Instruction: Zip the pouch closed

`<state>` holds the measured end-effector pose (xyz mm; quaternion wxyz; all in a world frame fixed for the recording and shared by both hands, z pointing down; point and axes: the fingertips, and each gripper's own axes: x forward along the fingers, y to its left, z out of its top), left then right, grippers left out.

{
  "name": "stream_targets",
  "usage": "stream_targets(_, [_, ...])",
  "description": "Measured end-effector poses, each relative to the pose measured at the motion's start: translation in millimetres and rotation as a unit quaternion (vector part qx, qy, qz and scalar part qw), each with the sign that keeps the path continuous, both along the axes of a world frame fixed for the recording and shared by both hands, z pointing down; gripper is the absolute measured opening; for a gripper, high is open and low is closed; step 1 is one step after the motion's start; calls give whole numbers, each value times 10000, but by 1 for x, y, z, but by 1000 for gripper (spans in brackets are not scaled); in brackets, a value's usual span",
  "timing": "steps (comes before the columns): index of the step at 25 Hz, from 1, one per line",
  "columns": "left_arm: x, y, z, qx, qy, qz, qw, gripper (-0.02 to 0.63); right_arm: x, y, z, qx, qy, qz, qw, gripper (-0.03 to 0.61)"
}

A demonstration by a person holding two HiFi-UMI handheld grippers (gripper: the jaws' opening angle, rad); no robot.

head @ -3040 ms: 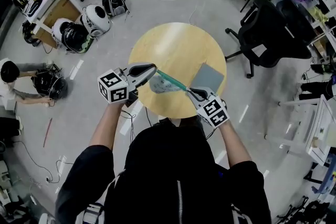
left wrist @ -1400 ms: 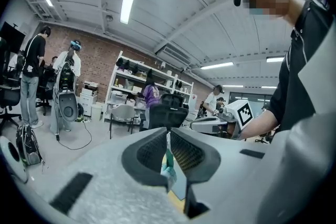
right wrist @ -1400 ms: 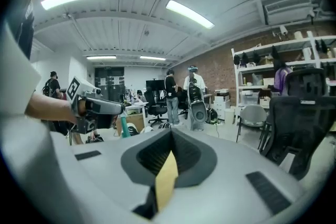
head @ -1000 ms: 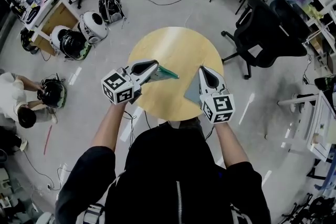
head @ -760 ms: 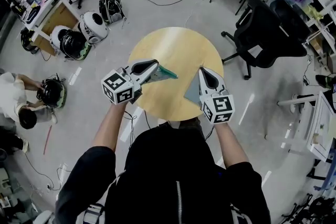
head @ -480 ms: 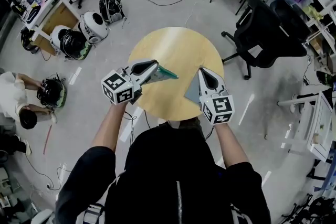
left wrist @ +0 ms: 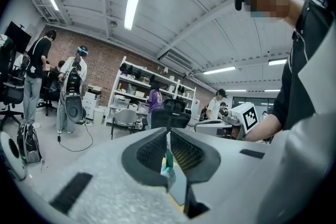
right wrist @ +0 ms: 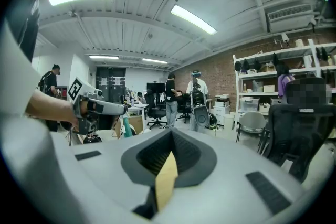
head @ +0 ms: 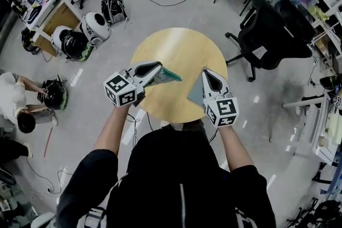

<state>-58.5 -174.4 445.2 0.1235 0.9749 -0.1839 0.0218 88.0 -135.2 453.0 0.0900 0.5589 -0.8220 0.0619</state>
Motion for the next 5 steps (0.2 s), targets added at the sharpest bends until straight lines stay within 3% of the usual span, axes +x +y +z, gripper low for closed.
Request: stream_targets(5, [7, 5, 1, -1, 41, 48, 10000, 26, 4, 3, 2, -9, -9, -26, 10000, 2])
